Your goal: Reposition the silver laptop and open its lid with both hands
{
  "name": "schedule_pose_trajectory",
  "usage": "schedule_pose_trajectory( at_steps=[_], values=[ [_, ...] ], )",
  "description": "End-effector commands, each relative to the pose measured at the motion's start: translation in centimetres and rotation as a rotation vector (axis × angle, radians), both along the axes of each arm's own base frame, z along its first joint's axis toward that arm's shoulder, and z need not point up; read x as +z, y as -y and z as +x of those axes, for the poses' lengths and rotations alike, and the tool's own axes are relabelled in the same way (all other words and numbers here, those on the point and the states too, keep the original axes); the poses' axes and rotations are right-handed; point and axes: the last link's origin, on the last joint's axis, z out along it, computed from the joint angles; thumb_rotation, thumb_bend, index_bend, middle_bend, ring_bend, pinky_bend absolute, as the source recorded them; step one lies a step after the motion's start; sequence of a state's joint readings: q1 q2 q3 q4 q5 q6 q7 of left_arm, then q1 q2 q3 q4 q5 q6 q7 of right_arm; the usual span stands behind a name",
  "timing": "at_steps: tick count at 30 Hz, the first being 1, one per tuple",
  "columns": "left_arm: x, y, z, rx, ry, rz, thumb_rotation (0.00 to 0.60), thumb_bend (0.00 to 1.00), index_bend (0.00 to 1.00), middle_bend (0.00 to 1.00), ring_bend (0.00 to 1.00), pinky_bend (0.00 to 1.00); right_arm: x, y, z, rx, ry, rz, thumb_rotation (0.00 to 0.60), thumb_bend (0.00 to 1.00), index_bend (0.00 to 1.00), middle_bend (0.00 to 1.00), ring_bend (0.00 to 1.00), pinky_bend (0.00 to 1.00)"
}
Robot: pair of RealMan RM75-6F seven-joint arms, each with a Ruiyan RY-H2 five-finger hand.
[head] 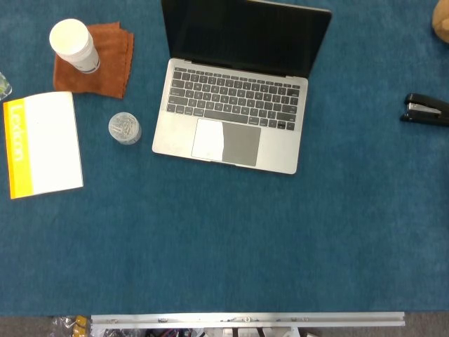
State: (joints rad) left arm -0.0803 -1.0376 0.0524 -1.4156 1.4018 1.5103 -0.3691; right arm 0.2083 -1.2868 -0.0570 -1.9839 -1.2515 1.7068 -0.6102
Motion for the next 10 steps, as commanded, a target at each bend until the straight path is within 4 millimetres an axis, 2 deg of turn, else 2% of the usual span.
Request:
schedule_pose_trajectory(
  at_steps=[1,10],
  values=[
    [0.11,0.06,-0.05,-0.001,0.008,0.011,0.600,0.38,0.15,0.09,0.01,0.07,0.14,0.00,-0.03,0.002,-0.001,-0.003,0.600,0.50,0.00,0.06,0.02,0.07],
    [0.12,0.03,-0.20,0.008,0.019,0.025,0.600,0.38,0.15,0.09,0.01,0.07,0.29,0.11,-0.17,-0.007,0.018,-0.004,0.600,0.50,0.00,0.06,0.02,0.07]
  ],
)
